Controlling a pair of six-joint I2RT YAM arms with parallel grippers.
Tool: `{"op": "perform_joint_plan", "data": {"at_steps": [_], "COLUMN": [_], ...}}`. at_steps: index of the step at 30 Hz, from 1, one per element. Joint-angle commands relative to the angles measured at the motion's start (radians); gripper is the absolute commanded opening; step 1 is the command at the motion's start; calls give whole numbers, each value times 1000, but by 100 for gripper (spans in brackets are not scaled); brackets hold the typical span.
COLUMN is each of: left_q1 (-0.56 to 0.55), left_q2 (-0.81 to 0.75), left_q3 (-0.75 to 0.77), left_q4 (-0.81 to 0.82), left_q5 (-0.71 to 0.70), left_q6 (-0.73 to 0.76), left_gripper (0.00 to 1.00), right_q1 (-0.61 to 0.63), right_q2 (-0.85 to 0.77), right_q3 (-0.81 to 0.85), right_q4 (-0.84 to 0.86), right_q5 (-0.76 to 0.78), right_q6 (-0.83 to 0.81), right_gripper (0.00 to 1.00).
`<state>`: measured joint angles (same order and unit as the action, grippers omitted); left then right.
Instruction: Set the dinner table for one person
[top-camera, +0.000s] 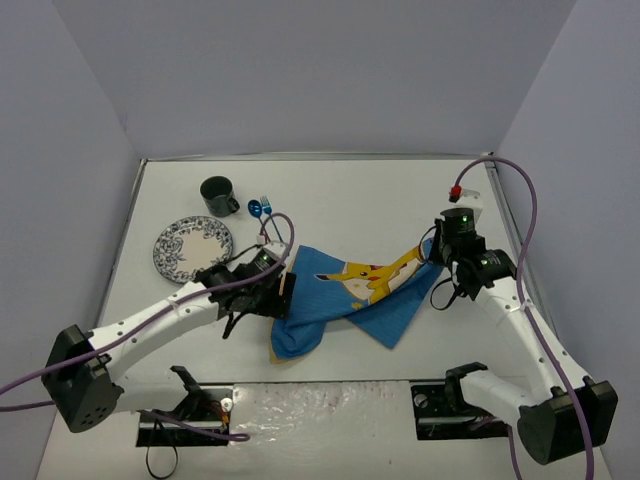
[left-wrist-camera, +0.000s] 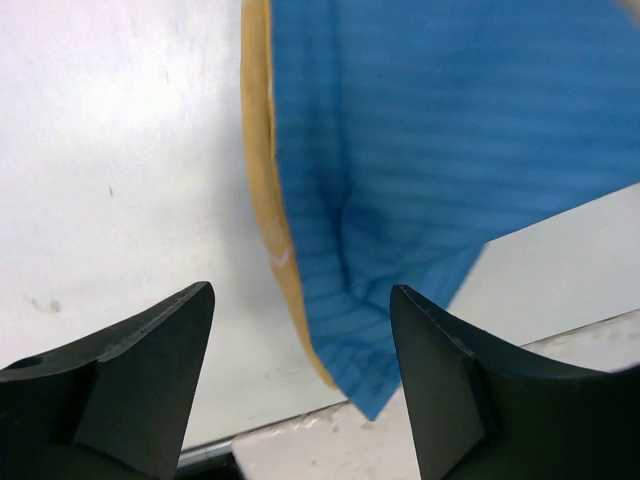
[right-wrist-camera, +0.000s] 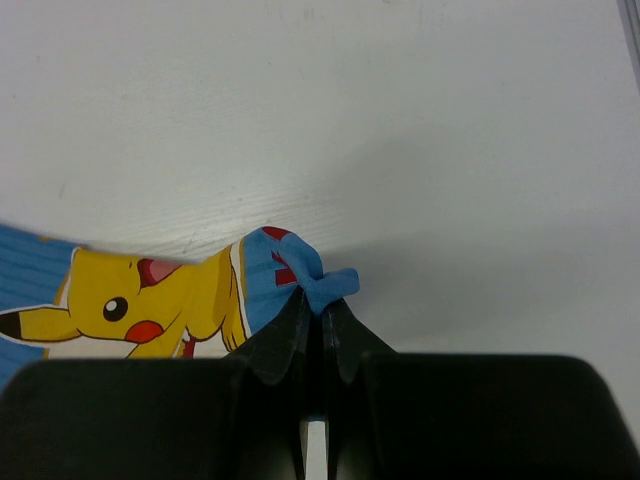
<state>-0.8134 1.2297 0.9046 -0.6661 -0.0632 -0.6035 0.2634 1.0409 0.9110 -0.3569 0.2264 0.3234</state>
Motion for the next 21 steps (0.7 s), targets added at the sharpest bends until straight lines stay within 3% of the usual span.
{"op": "perform_joint_plan", "data": {"at_steps": [1, 6, 10, 21], "left_q1": [66, 136, 163, 254], "left_q2": [-36, 140, 373, 649], "left_q3": [138, 256, 365, 540], "left_q4": [107, 238, 268, 315], "left_q5": [-32, 26, 36, 33], "left_q6": [27, 72, 109, 213], "left_gripper": [70, 71, 71, 70], "right_q1": [-22, -29, -29, -30], "right_q2": [19, 15, -4, -21], "right_q3": [-32, -67, -78, -108], "right_q4": [44, 60, 78, 135], "right_q5": [0, -14, -33, -117], "right_q6": [38, 37, 32, 27], "right_gripper": [0, 0, 0, 0]}}
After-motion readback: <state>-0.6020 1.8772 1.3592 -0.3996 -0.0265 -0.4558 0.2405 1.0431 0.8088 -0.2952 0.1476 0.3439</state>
